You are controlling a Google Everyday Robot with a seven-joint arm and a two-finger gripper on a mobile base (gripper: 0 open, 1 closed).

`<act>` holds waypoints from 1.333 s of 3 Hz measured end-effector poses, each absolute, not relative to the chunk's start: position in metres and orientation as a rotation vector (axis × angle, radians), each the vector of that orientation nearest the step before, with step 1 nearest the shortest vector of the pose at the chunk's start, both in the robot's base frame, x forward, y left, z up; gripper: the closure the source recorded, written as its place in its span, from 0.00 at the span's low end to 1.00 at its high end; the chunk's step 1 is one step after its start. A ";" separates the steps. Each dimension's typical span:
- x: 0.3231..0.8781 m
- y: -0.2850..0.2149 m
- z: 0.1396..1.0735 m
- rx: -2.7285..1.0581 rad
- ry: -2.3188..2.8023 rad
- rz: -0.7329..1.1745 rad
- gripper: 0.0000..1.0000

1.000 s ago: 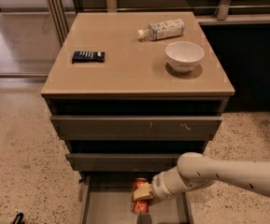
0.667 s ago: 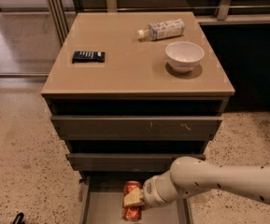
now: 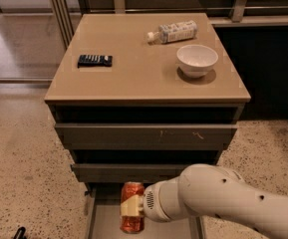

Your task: Pick coke can from bottom drawer and place on counter

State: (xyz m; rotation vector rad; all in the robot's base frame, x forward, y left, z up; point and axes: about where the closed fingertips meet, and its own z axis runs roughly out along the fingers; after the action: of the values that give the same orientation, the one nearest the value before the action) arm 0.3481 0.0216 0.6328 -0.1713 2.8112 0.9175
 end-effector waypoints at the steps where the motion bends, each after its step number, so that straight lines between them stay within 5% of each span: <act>1: 0.352 0.016 0.673 -0.205 2.751 0.796 1.00; 4: 0.424 -0.008 0.755 -0.139 2.537 0.647 1.00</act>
Offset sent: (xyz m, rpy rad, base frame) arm 0.0041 -0.0061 0.0389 -0.0598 -0.0915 -0.0110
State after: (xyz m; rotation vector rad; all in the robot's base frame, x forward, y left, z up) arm 0.4237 -0.0076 0.7548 -0.1387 2.5370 0.6471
